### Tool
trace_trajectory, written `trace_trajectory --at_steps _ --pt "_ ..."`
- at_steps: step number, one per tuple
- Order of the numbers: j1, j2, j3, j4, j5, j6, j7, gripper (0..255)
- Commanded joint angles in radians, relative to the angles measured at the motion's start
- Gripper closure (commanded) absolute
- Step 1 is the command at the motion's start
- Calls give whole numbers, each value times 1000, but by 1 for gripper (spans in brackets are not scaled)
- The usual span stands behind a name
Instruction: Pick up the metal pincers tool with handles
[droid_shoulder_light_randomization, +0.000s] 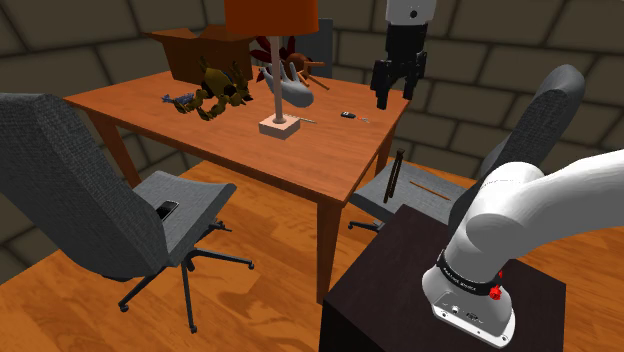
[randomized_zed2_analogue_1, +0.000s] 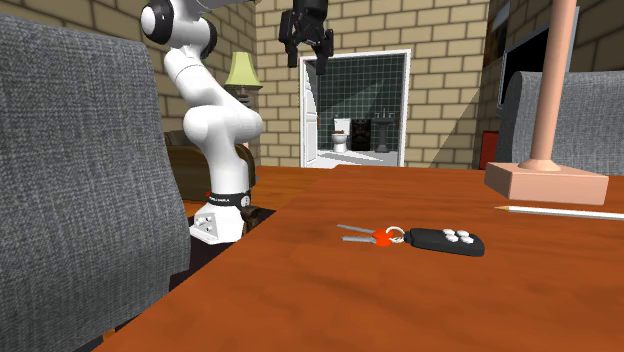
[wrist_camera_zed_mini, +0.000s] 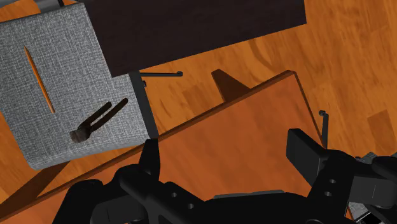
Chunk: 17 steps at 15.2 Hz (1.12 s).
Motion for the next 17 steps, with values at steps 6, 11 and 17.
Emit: trace_trajectory --at_steps 6,11,17 --pt "-21 -13 -100 -121 -64 123 -114 0" --pt "-45 17 -207 -209 -129 258 -226 0" --pt "-66 115 -348 -268 -194 438 -363 0"
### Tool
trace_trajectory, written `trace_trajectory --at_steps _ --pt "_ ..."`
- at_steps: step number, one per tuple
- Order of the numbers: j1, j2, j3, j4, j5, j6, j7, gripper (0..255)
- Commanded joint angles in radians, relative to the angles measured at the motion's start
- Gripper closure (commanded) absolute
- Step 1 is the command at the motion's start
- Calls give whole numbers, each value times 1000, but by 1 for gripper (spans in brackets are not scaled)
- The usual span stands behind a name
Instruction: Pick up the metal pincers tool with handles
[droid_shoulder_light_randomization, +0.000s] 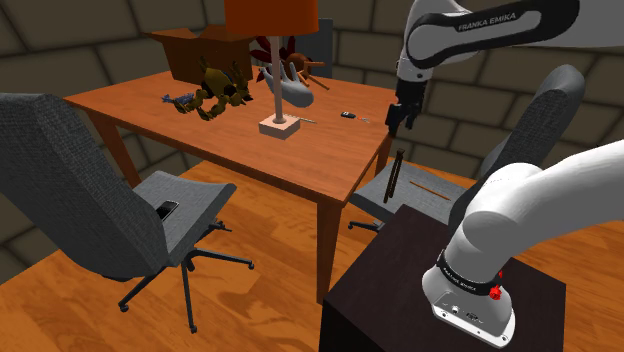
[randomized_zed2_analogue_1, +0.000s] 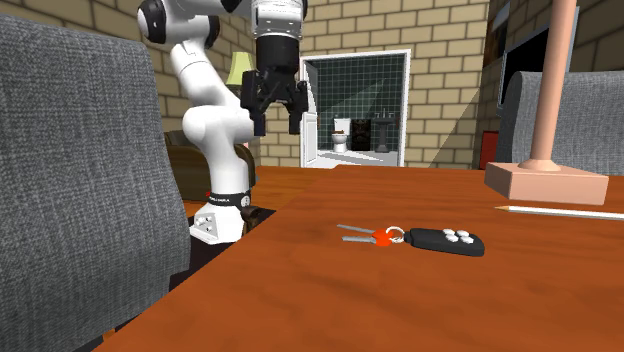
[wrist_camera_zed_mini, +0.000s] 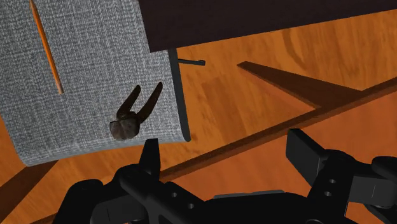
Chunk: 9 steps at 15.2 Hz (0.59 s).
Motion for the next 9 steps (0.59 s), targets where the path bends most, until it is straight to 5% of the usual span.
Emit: trace_trajectory --at_steps 1,9 --pt "-7 38 -50 -15 -20 62 -51 0" --pt "21 292 -258 6 -12 318 -268 0"
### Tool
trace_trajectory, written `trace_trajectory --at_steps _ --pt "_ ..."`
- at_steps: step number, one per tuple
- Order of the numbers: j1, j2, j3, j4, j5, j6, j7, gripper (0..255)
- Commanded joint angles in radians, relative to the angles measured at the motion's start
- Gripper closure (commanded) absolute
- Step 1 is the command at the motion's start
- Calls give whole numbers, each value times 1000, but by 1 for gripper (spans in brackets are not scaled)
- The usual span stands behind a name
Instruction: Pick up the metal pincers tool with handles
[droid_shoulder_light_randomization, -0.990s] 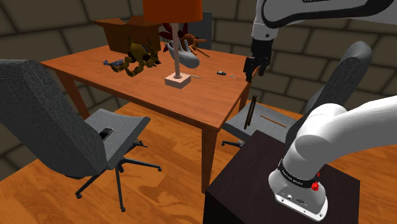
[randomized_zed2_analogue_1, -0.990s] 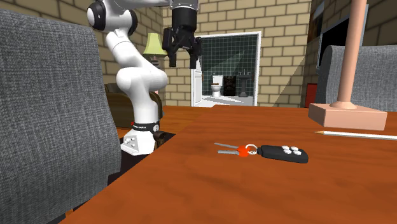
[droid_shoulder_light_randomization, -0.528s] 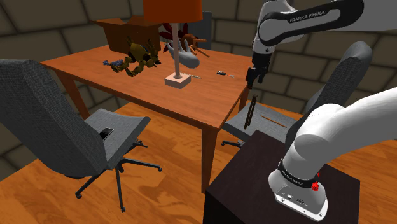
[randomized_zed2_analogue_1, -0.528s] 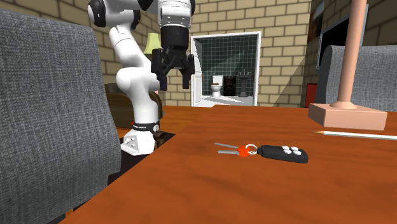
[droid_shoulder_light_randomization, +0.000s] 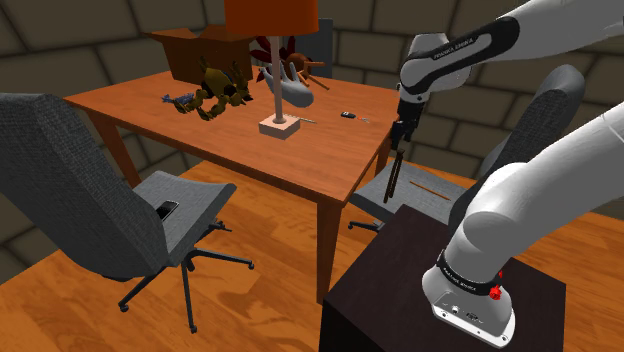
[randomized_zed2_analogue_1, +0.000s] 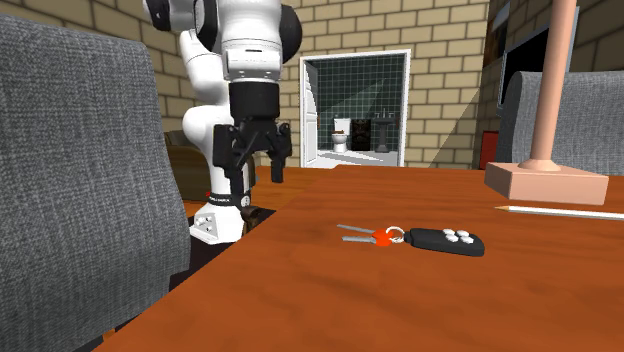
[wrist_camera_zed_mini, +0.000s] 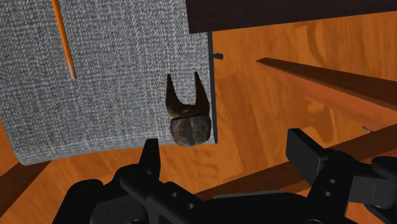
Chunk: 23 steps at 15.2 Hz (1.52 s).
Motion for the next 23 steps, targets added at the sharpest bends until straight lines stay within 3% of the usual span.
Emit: trace_trajectory --at_steps 1,10,11,20,23 --pt "15 77 -56 17 21 65 -67 0" --pt "32 159 -92 -31 48 189 -95 0" --pt "32 158 -92 -30 48 187 -96 255" --pt "32 159 -92 -31 49 189 -95 255" --pt "24 124 -77 -13 35 139 -82 255"
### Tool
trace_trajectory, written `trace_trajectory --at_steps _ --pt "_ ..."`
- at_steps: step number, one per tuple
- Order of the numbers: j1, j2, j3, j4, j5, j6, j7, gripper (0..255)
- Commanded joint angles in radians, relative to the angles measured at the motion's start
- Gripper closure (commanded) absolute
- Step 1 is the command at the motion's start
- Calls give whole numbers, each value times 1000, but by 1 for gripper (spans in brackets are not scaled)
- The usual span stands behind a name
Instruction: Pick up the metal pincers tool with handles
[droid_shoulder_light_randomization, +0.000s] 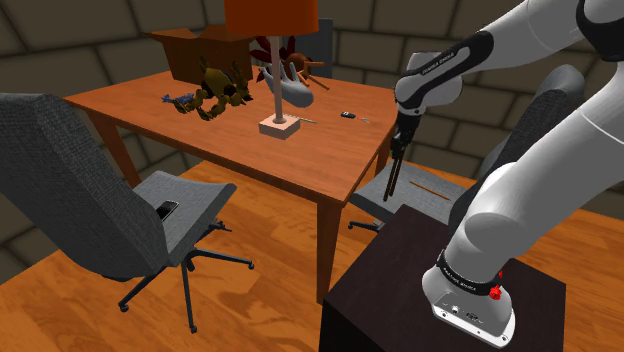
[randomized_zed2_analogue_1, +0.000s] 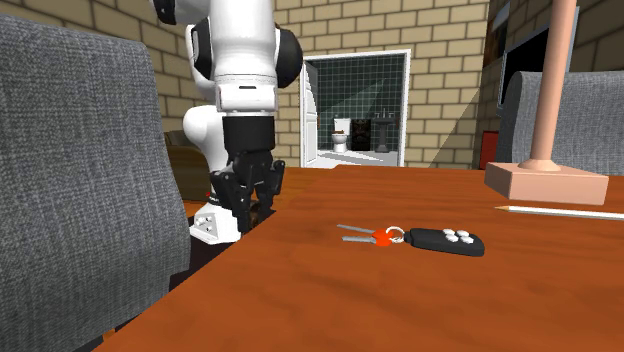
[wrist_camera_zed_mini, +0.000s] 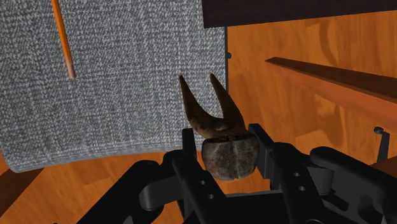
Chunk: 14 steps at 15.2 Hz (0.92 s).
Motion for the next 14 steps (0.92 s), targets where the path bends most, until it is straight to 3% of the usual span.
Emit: trace_trajectory --at_steps 1,14 --pt "-5 -21 8 12 -8 -32 7 255" --pt "-21 -118 58 96 -27 -208 33 255"
